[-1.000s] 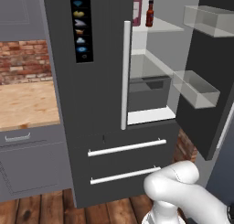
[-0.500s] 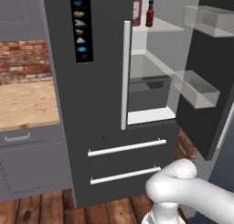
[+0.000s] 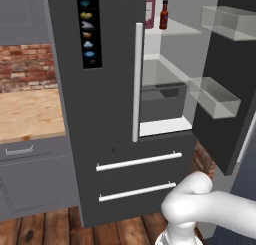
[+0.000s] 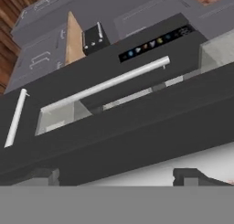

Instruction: Place the tupperware on the top shelf of the fridge. Make space for the tupperware among the existing items by rearranging them on the shelves if needed. Close the fridge door when finished.

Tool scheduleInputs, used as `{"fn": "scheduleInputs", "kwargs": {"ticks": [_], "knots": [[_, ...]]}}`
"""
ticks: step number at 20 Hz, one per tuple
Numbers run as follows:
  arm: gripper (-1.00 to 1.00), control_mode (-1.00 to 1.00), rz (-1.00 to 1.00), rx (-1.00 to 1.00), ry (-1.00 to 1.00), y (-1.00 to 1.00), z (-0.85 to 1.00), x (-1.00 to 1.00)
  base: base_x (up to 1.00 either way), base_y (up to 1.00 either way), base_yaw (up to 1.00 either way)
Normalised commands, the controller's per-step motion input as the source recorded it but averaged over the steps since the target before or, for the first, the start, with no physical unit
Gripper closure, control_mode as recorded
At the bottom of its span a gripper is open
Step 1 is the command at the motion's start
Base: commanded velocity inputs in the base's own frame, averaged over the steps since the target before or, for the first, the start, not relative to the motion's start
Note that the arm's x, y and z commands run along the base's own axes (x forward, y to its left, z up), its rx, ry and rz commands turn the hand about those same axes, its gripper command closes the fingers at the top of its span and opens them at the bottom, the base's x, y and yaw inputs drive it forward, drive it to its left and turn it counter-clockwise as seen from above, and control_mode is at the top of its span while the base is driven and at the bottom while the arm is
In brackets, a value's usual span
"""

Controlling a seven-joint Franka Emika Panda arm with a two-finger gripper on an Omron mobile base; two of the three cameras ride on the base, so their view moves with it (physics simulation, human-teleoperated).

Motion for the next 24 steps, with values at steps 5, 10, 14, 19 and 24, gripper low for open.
{"fn": "scheduleInputs", "kwargs": {"ticks": [5,10,14,19,24], "knots": [[-1.00,-1.00,0.00,0.00,0.00,-0.16,-0.23,0.21,0.00,0.00,0.00],[-1.00,-1.00,0.00,0.00,0.00,-0.07,-0.31,0.29,0.00,0.00,0.00],[-1.00,-1.00,0.00,0.00,0.00,-0.06,-0.30,0.34,0.00,0.00,0.00],[-1.00,-1.00,0.00,0.00,0.00,-0.14,-0.23,0.35,0.00,0.00,0.00],[-1.00,-1.00,0.02,0.00,0.00,-0.08,-0.17,0.42,0.00,0.00,0.00]]}}
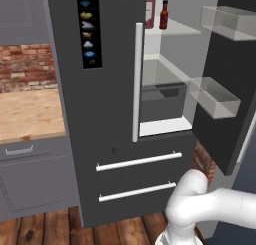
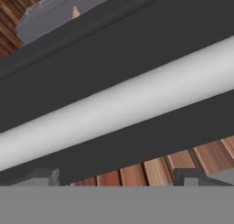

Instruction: Place the tupperware on the top shelf of the fridge. Make space for the tupperware among the existing items by rearranging them on the shelves if needed. Close the fridge door when finished.

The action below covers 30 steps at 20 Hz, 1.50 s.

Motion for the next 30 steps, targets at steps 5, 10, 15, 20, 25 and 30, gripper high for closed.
{"fn": "scheduleInputs", "kwargs": {"ticks": [5,10,15,20,25,30], "knots": [[-1.00,-1.00,0.07,0.00,0.00,-0.01,-0.06,0.43,0.00,0.00,0.00],[-1.00,-1.00,0.13,0.00,0.00,0.00,0.00,0.32,0.00,0.00,0.00],[-1.00,-1.00,0.18,0.00,0.00,0.23,0.00,0.11,0.00,0.00,0.00],[-1.00,-1.00,0.22,-0.03,0.00,0.74,0.00,0.00,0.00,0.00,0.00],[-1.00,-1.00,0.20,-0.08,-0.04,0.97,0.00,0.00,0.00,0.00,0.00],[-1.00,-1.00,0.16,-0.12,-0.16,1.00,0.00,-0.01,0.00,0.00,0.00]]}}
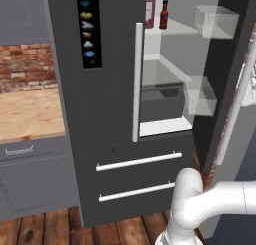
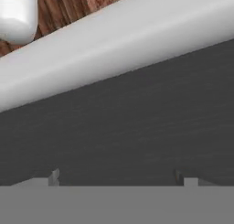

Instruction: Place the tupperware on the top shelf of the fridge. Make space for the tupperware among the existing items by rearranging them on the shelves if needed. Close the fridge door when finished.

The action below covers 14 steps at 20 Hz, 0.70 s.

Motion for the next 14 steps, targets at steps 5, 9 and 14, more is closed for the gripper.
{"fn": "scheduleInputs", "kwargs": {"ticks": [5,9,14], "knots": [[-1.00,-1.00,0.03,-0.12,-0.27,1.00,0.00,0.00,0.00,0.00,0.00],[-1.00,-1.00,-0.05,-0.12,-0.26,1.00,0.00,0.01,0.00,0.00,0.00],[-1.00,-1.00,-0.23,-0.12,-0.18,1.00,0.00,0.23,0.00,0.00,0.00]]}}
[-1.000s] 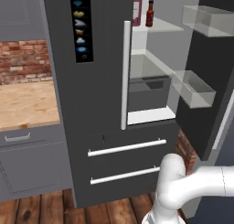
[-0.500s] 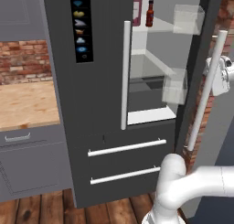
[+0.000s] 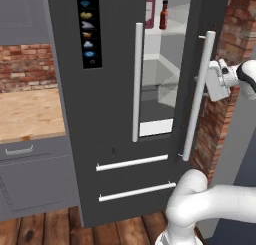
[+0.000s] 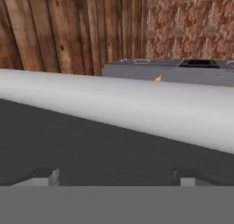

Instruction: Place the tupperware on the top shelf of the fridge. Make space for the tupperware among the existing items by rearranging them on the shelves if needed. Close the fridge door when finished.

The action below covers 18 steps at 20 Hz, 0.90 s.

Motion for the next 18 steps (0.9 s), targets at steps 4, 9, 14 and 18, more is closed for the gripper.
{"fn": "scheduleInputs", "kwargs": {"ticks": [4,9,14,18], "knots": [[-1.00,-1.00,-0.35,-0.10,-0.11,0.85,0.00,0.47,0.00,0.00,0.00],[-1.00,-1.00,-0.34,-0.05,-0.05,0.50,0.00,0.57,0.00,0.00,0.00],[-1.00,-1.00,-0.23,0.00,0.01,0.04,0.24,0.56,0.00,0.00,0.00],[-1.00,-1.00,-0.18,0.02,0.10,-0.03,0.56,0.58,0.00,0.00,0.00]]}}
